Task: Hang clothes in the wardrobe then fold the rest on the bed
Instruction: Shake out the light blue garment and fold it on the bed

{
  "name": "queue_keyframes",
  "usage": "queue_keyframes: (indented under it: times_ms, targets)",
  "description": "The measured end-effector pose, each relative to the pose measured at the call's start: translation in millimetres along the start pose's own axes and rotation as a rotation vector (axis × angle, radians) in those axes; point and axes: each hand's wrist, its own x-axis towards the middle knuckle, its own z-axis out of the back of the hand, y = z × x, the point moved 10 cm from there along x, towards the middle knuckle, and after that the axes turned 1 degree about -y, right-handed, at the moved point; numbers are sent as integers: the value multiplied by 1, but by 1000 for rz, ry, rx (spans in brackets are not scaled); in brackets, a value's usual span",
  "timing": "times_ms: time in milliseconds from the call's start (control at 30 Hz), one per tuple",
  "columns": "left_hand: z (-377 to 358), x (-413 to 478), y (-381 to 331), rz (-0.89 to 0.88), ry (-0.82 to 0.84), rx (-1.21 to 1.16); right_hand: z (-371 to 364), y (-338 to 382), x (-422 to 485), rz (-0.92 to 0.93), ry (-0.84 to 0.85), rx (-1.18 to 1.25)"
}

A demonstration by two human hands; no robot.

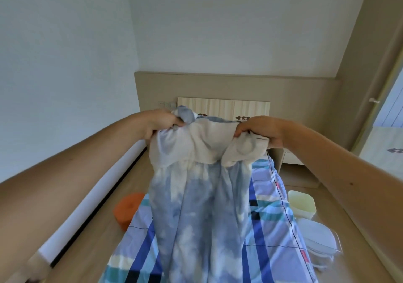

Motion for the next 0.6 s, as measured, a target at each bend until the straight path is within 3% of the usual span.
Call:
queue_keyframes:
  times_ms: [100, 200, 267, 400, 533, 600]
  targets:
    - [-12, 3, -18, -28, 2, -201, -28, 21, -4, 49, 85, 247]
    - [-33, -13, -60, -218, 155, -433, -50, 60, -12, 201, 152, 445]
    - [-40, -25, -81, -386, 228, -407, -50, 82, -19, 305, 130, 481]
    - [-25, -28, -81, -602, 68, -50, -41, 93, -32, 384, 72, 155]
    - [-17, -26, -69, -621, -44, -1, 5, 111, -43, 738, -304, -176]
    - [-18, -22, -61, -613, -64, -7, -5, 97, -33, 725, -181, -287]
